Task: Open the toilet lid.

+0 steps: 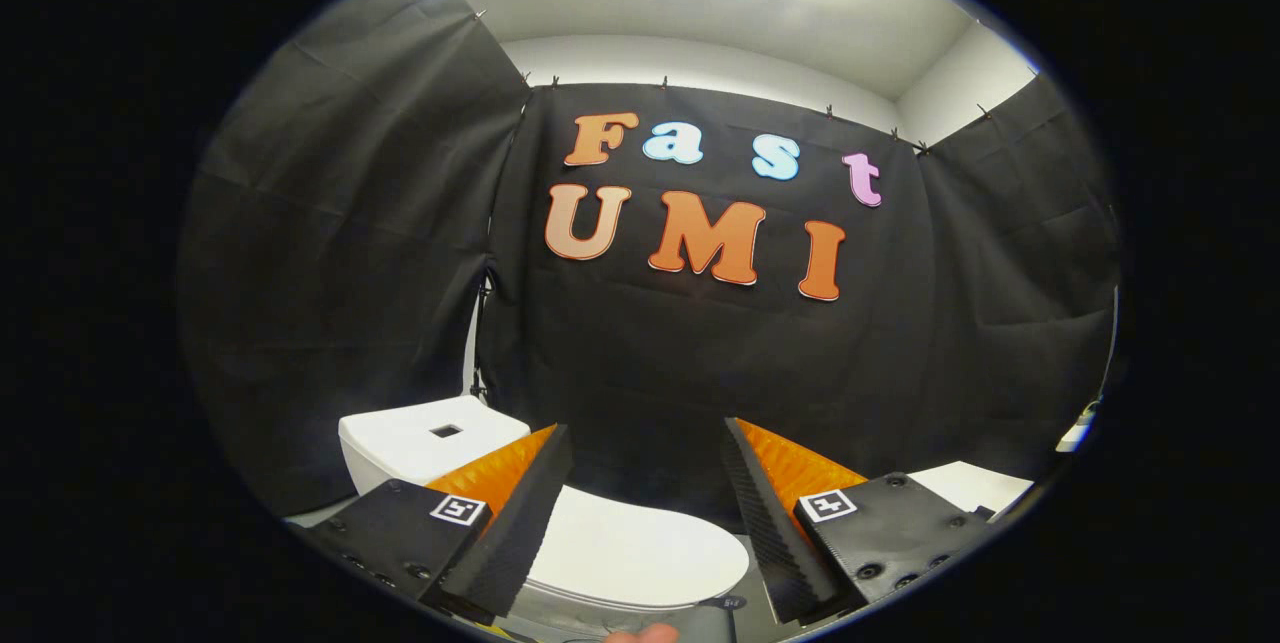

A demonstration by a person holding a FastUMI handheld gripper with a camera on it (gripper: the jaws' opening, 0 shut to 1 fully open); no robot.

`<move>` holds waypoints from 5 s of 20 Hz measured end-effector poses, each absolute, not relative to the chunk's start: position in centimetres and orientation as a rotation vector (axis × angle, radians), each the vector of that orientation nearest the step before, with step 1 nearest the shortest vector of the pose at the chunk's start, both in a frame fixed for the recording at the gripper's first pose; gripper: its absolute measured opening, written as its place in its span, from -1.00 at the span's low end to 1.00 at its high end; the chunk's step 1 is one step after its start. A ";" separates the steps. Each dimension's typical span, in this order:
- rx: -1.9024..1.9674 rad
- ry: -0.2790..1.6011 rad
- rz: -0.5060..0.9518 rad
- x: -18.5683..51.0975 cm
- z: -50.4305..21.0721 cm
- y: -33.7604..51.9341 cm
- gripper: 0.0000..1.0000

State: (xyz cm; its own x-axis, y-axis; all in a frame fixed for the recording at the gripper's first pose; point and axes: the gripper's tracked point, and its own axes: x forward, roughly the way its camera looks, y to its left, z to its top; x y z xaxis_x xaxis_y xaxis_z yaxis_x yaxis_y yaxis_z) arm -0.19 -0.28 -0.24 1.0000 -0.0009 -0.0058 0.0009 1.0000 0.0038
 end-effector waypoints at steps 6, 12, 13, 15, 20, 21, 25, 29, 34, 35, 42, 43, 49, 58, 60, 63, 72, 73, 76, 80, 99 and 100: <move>0.000 0.007 -0.009 -0.3 -0.1 -0.6 0.96; -0.023 0.038 -0.052 -0.1 -0.9 -1.1 0.96; -0.013 0.037 -0.050 0.1 -1.0 -0.9 0.96; 0.029 0.023 -0.037 0.5 -1.0 -0.6 0.96; 0.164 0.030 -0.091 1.5 -2.2 -4.0 0.96; 0.197 0.032 -0.105 1.8 -2.6 -5.0 0.96; 0.391 0.054 -0.195 2.2 -5.9 -10.1 0.96; 0.569 0.072 -0.304 2.1 -11.2 -15.8 0.97; 0.724 0.156 -0.428 2.1 -20.7 -21.2 0.97; 0.764 0.162 -0.455 1.9 -22.8 -22.2 0.98; 1.094 0.212 -0.589 0.6 -38.2 -24.0 0.97; 1.116 0.238 -0.580 0.7 -40.1 -23.4 0.97; 1.350 0.373 -0.523 1.8 -47.7 -19.1 0.97; 1.561 0.380 -0.343 3.2 -49.1 -15.2 0.84; 1.550 0.358 -0.322 4.2 -48.6 -15.6 0.52; 1.538 0.356 -0.338 4.3 -48.7 -15.7 0.03; 1.562 0.309 -0.330 4.4 -48.5 -16.0 -0.28; 1.574 0.301 -0.326 4.5 -48.5 -16.0 -0.28; 1.621 0.269 -0.304 4.4 -48.5 -16.0 -0.28; 1.670 0.229 -0.286 4.4 -48.7 -16.2 -0.29; 1.675 0.385 -0.431 5.1 -48.8 -17.5 -0.79; 1.628 0.361 -0.451 5.8 -48.6 -18.4 -0.79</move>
